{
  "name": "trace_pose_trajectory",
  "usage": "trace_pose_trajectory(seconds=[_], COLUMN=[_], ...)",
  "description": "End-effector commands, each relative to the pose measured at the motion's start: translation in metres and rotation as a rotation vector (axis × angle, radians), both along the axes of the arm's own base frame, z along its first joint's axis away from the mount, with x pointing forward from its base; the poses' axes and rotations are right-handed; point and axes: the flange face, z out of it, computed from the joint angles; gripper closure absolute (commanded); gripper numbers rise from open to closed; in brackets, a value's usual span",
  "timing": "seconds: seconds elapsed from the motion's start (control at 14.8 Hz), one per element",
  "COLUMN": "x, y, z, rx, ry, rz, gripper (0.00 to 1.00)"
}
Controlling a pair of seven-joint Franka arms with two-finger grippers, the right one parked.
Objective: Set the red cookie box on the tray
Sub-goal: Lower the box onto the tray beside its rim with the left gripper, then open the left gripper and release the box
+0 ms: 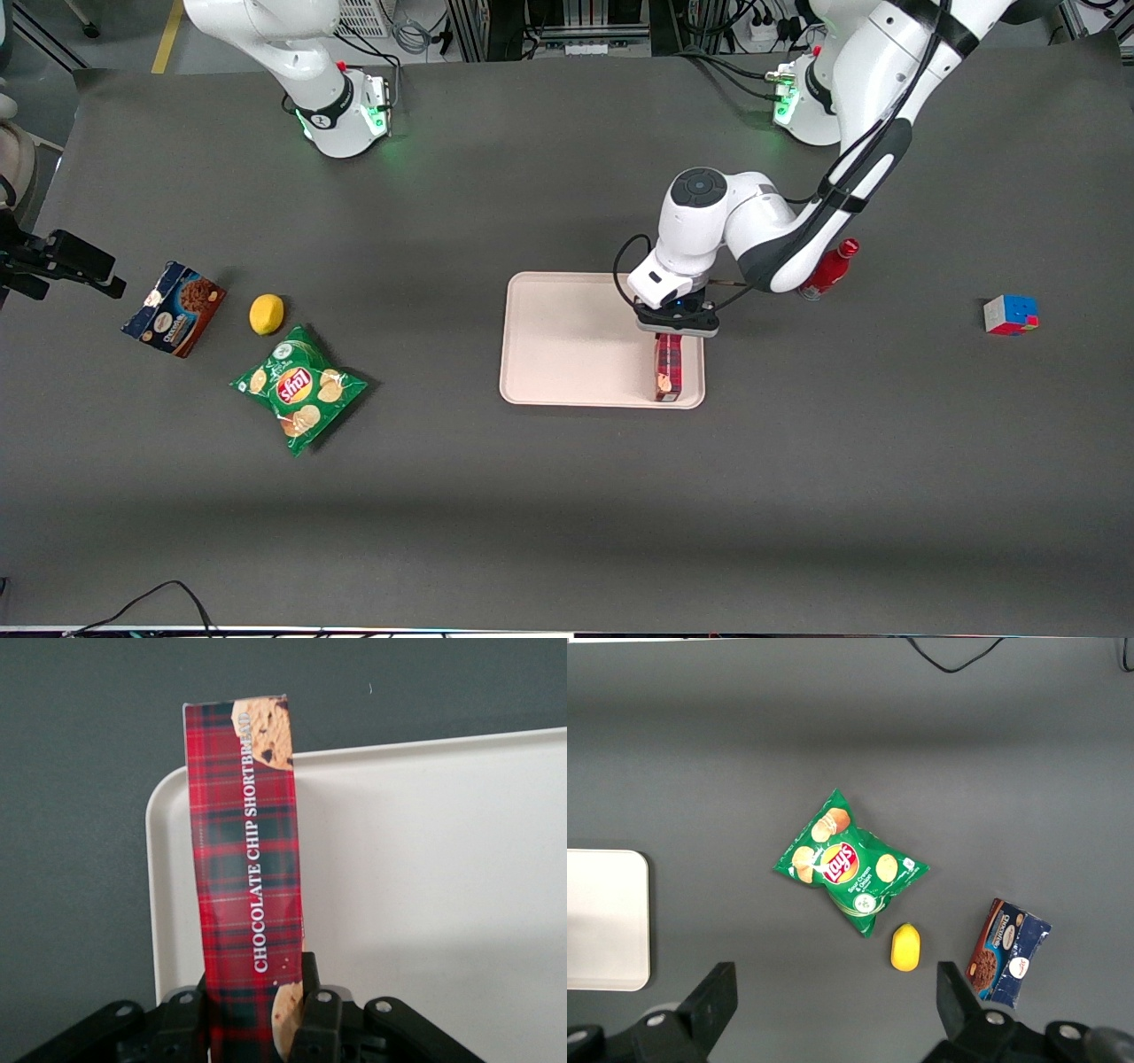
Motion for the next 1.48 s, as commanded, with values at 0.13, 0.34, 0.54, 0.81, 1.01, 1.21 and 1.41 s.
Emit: trace_pose_trajectory(seconds=[0.13, 0.34, 0.54, 0.81, 1.01, 1.21, 1.41], x=[0.011, 0.013, 0.013, 0.029, 0.035, 0.040, 0.057], y=[0.005, 0.005, 0.005, 0.002, -0.006, -0.040, -0.043], z=[-0.009, -0.011, -0.011, 0.008, 0.033, 0.093, 0.174], rx=[-0.012, -0.017, -0.017, -0.019, -0.011, 0.067, 0.114], ry=[-0.031, -0.027, -0.026, -0.057, -0.059, -0.021, 0.120], rz=[0.000, 0.006, 0.009, 0.032, 0.073, 0.133, 0.107], gripper=[1.00, 0.41, 0.00, 0.00, 0.00, 0.00, 0.00])
